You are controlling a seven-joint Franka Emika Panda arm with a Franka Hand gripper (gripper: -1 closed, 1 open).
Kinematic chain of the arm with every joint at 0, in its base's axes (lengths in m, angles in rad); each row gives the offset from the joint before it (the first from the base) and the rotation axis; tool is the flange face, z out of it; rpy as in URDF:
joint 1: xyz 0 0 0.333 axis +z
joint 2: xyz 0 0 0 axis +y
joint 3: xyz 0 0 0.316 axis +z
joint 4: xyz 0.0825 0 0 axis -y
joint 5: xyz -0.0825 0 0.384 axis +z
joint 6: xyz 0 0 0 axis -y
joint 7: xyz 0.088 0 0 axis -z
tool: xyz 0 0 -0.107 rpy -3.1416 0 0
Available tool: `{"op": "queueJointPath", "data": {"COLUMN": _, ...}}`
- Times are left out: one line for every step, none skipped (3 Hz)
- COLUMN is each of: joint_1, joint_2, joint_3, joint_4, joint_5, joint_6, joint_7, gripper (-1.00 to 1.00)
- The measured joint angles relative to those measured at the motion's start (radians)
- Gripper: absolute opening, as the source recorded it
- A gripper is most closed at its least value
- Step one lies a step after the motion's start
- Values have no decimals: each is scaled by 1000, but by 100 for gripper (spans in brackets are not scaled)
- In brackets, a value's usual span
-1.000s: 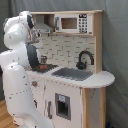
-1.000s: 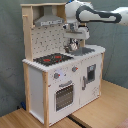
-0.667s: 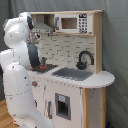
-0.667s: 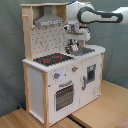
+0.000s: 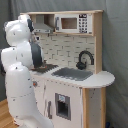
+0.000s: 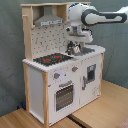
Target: Play with the kitchen
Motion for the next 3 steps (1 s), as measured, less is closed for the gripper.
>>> {"op": "queueJointPath", "data": {"joint_1": 23, "joint_2": 51, "joint_3": 2, "joint_4": -60, "joint_5": -34, "joint_6": 39, "joint_7": 25, "gripper": -100}}
{"op": "queueJointPath", "data": {"joint_1": 38, "joint_2": 114, "joint_3": 6, "joint_4": -118, "joint_5": -83, "joint_6": 77, "joint_7": 49, "gripper": -100}}
{"op": "queueJointPath", "data": {"joint_1": 38, "joint_2": 184, "joint_3": 6, "joint_4": -161, "joint_5": -146, "joint_6": 108, "joint_7": 61, "gripper": -100}}
